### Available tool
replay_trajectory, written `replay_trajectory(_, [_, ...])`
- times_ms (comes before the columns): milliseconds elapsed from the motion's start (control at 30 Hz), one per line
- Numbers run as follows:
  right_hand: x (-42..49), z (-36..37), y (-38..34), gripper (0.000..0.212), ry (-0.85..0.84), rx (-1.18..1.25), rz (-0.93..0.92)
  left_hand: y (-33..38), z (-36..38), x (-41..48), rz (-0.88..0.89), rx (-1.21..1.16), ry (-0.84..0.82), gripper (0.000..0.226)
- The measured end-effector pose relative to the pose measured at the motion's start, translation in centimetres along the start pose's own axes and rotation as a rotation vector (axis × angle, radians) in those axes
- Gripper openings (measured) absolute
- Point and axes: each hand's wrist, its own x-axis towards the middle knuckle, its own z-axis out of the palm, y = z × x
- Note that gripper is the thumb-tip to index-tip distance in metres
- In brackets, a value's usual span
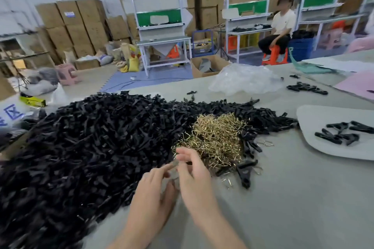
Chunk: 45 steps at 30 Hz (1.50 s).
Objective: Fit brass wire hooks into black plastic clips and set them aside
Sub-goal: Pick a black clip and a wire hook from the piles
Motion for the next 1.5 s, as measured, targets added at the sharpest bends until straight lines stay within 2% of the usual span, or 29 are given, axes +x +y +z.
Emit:
replay_trajectory(133, [0.3, 2.6, 0.8, 0.032, -0.02, -0.104, -0.014, -1.8, -0.6, -0.3, -0.016, 0.094, 0.028, 0.037])
replay_trajectory(233, [0.5, 2.6, 1.7, 0.034, -0.012, -0.105, 0.02, -2.1, 0.2, 0.6, 0.041, 0.259, 0.049, 0.033])
replay_trajectory(367, [1.4, 1.7, 2.2, 0.035, 0.014, 0.147, 0.155, -2.8, 0.8, 1.5, 0.09, 0.44, 0.207, 0.029])
replay_trajectory(467, [2.2, 1.2, 1.8, 0.029, 0.049, 0.374, 0.236, -3.4, 0.7, 2.1, 0.05, 0.561, 0.278, 0.025])
replay_trajectory(533, [2.5, 1.0, 1.7, 0.027, 0.051, 0.46, 0.266, -3.5, 0.5, 2.6, -0.023, 0.629, 0.265, 0.02])
replay_trajectory(600, [2.5, 0.9, 1.8, 0.026, 0.036, 0.492, 0.275, -3.4, 0.4, 3.0, -0.091, 0.68, 0.212, 0.027])
replay_trajectory(733, [2.5, 0.8, 2.1, 0.028, 0.017, 0.481, 0.268, -3.6, 0.7, 3.3, -0.105, 0.742, 0.188, 0.022])
replay_trajectory(933, [2.5, 0.9, 2.3, 0.028, 0.022, 0.46, 0.267, -3.6, 0.4, 3.4, -0.136, 0.652, 0.293, 0.018])
replay_trajectory(1067, [2.3, 0.9, 2.2, 0.025, -0.003, 0.434, 0.269, -3.3, -0.2, 2.7, -0.127, 0.437, 0.341, 0.031])
replay_trajectory(1233, [2.0, 0.9, 2.3, 0.022, -0.071, 0.386, 0.248, -1.9, -0.1, 1.9, -0.026, 0.201, 0.321, 0.035])
replay_trajectory(1367, [2.1, 0.7, 2.5, 0.028, -0.087, 0.445, 0.258, -1.2, 0.1, 1.8, 0.033, 0.171, 0.325, 0.033])
replay_trajectory(1500, [2.4, 0.3, 2.6, 0.019, -0.094, 0.478, 0.268, -1.3, 0.0, 1.7, 0.047, 0.114, 0.261, 0.036])
